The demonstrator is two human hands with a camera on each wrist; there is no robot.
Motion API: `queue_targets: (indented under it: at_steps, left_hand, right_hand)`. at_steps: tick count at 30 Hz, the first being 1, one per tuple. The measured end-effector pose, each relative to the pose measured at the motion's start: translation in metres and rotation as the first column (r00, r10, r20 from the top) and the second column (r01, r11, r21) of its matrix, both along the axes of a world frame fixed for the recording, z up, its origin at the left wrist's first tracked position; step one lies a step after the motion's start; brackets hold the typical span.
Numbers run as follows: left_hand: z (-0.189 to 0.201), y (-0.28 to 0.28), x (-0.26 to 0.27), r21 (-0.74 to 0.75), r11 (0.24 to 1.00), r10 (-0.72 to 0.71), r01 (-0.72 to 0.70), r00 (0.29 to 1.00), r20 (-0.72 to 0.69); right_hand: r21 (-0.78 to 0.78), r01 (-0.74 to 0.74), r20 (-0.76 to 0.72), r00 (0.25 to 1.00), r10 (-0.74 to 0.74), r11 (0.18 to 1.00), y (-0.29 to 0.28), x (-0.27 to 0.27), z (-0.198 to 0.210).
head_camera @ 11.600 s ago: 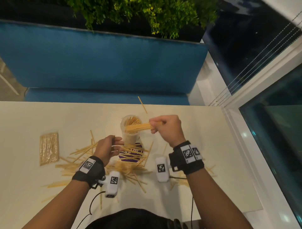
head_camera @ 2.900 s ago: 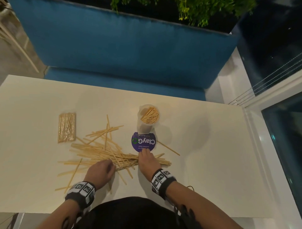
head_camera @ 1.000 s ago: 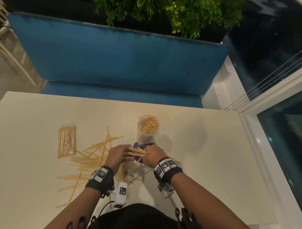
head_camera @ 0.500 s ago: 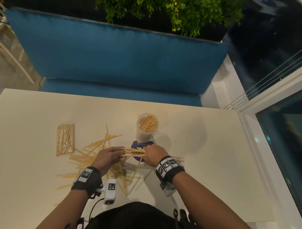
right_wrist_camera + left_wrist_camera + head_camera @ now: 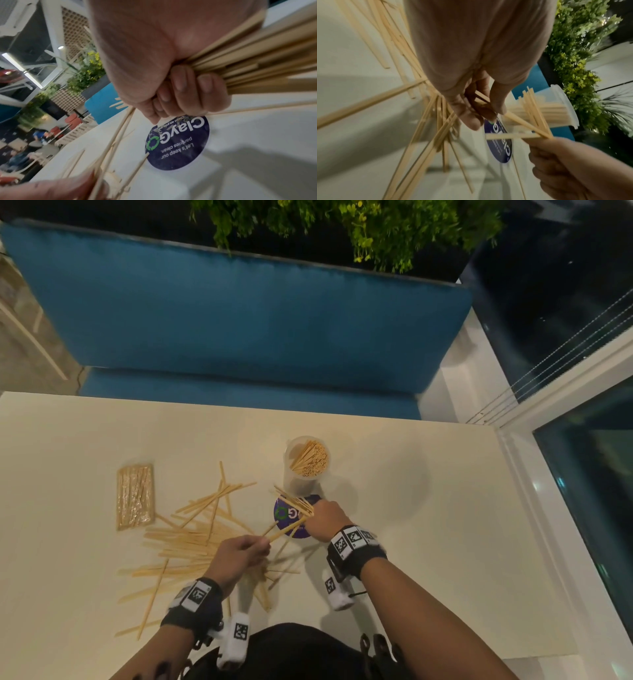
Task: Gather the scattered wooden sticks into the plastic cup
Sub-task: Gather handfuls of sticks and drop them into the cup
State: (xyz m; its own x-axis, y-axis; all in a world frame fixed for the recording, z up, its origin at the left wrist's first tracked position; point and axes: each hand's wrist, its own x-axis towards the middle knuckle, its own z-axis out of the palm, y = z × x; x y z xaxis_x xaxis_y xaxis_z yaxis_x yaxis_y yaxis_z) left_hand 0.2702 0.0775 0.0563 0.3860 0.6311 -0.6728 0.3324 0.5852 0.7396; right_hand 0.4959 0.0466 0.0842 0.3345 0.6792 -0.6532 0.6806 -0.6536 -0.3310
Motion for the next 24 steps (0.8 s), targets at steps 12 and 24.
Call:
queue_targets:
  at_steps: [12, 24]
  left_hand:
    - [0.004, 0.007, 0.001, -0.210, 0.978, 0.035, 0.005, 0.983, 0.183]
    - [0.019, 0.037, -0.009, 0.103, 0.935, -0.334, 0.341, 0.940, -0.074]
  right_hand:
    - [0.097, 0.104, -0.075, 0.992, -0.097, 0.990, -0.005, 0.007, -0.012]
    - [0.236, -0.306, -0.049, 0.944, 0.326, 0.922, -0.002, -0.005, 0.035]
